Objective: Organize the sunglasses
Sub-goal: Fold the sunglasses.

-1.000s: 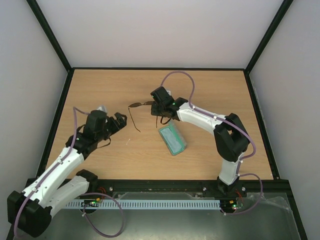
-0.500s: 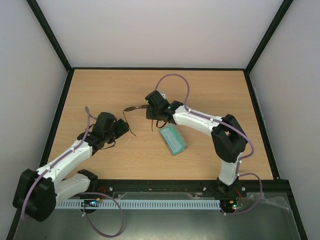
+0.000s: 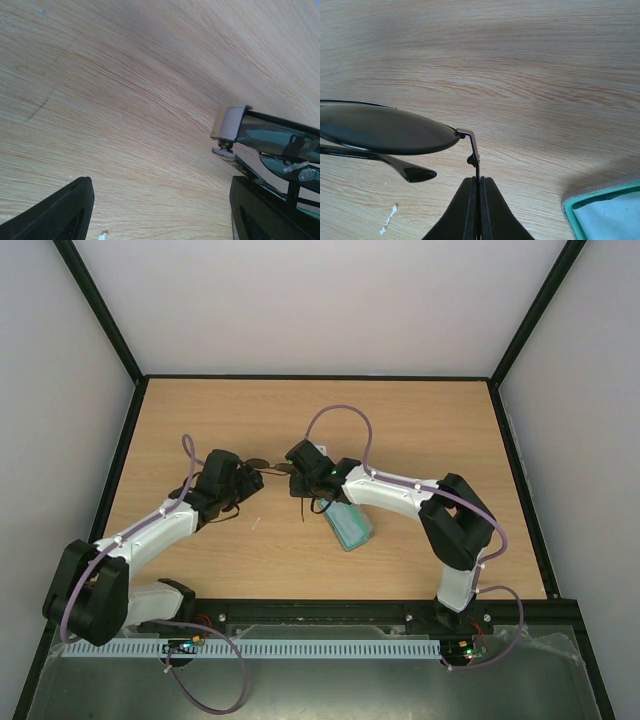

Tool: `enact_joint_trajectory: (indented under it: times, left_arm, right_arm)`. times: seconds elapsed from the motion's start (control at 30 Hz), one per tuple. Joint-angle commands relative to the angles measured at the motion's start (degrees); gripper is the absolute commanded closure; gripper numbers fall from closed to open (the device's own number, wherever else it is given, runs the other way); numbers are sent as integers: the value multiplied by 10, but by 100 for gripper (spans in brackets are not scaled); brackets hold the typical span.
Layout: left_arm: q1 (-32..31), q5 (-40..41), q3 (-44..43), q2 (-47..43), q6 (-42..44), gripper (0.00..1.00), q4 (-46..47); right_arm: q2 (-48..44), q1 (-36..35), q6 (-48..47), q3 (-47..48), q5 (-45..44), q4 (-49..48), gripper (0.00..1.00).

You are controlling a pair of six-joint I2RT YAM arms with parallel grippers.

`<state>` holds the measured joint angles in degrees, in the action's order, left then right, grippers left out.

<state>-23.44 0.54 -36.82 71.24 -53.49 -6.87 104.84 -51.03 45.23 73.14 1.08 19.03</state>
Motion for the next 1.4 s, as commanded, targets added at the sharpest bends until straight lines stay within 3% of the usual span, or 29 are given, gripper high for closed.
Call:
enact_joint_trajectory:
  times: [0.0, 0.43, 0.47, 0.63, 0.87, 1.1, 1.23, 1.37]
  left_arm:
    - [3, -3, 4, -5, 7, 23, 10]
    - [2, -28, 128, -97, -9, 22, 13]
    - [2, -29, 132, -108, -10, 22, 8]
    - [2, -24, 129, -159, -5, 21, -33]
    - [6, -12, 82, -162, 13, 20, -54]
    - [43, 12, -67, -34, 78, 19, -68]
    - [81, 15, -134, 36, 113, 23, -71]
    - [105, 15, -169, 99, 131, 39, -63]
  right_arm:
    - [7, -4, 11, -2, -4, -18, 99]
    - [114, -5, -15, 55, -34, 4, 98]
    - [118, -5, -20, 59, -40, 10, 96]
    - [111, -5, -38, 59, -55, 24, 63]
    - [57, -5, -54, 18, -28, 13, 58]
    - [-45, -10, -49, -53, 23, -23, 57]
    - [-72, -22, -36, -78, 22, -2, 79]
    - [-76, -49, -23, -96, 9, 15, 87]
